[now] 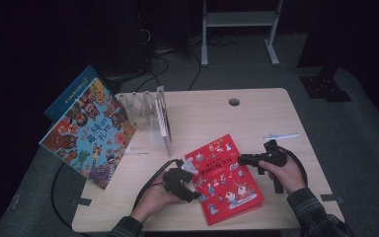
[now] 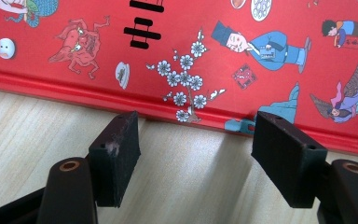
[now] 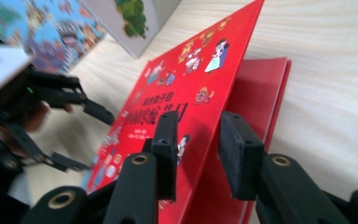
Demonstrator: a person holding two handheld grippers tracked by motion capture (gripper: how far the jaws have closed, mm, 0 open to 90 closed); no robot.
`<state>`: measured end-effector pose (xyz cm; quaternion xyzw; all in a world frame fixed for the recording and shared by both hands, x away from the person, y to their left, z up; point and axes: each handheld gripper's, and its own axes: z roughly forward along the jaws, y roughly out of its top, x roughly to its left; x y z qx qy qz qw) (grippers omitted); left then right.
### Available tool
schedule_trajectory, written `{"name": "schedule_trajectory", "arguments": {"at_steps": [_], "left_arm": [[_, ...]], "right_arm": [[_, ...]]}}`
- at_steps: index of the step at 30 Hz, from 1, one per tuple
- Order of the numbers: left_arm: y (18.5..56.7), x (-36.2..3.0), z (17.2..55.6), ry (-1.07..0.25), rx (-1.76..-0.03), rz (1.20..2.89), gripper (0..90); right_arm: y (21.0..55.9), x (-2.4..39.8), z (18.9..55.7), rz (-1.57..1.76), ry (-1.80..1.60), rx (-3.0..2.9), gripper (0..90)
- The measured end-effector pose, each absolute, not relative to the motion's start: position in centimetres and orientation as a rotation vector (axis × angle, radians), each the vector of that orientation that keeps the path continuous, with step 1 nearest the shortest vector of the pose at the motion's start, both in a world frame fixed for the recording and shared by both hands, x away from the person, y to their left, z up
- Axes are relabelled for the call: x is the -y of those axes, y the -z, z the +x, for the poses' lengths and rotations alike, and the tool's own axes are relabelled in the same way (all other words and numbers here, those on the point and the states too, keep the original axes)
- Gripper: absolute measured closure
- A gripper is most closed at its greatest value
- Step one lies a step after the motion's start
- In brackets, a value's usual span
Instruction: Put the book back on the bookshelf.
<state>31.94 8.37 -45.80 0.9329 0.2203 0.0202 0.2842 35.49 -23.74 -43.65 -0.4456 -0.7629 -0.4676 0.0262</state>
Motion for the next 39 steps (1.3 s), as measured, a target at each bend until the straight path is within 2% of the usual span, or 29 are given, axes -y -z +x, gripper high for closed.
{"name": "schedule_trajectory", "arguments": {"at_steps": [4,11,17,24,39], "left_arm": [[45.8,-8.4,31.9,-0.055,-0.589,2.497,30.8],[45.8,-8.4,32.0,-0.055,-0.587,2.497,30.8],[45.8,-8.4,31.9,-0.055,-0.587,2.498,30.8],[45.8,-8.4,32.0,-0.057,-0.585,2.498,30.7],[45.8,-8.4,32.0,-0.055,-0.576,2.502,29.5]], "right_arm": [[43.4,23.2,35.3,-1.336,1.394,2.481,63.8],[43.2,23.6,35.6,-1.295,1.37,2.437,65.8],[42.8,22.7,35.5,-1.215,1.395,2.397,64.1],[43.3,21.5,35.6,-1.165,1.342,2.438,57.5],[43.1,21.2,37.1,-1.154,1.303,2.449,57.5]]}}
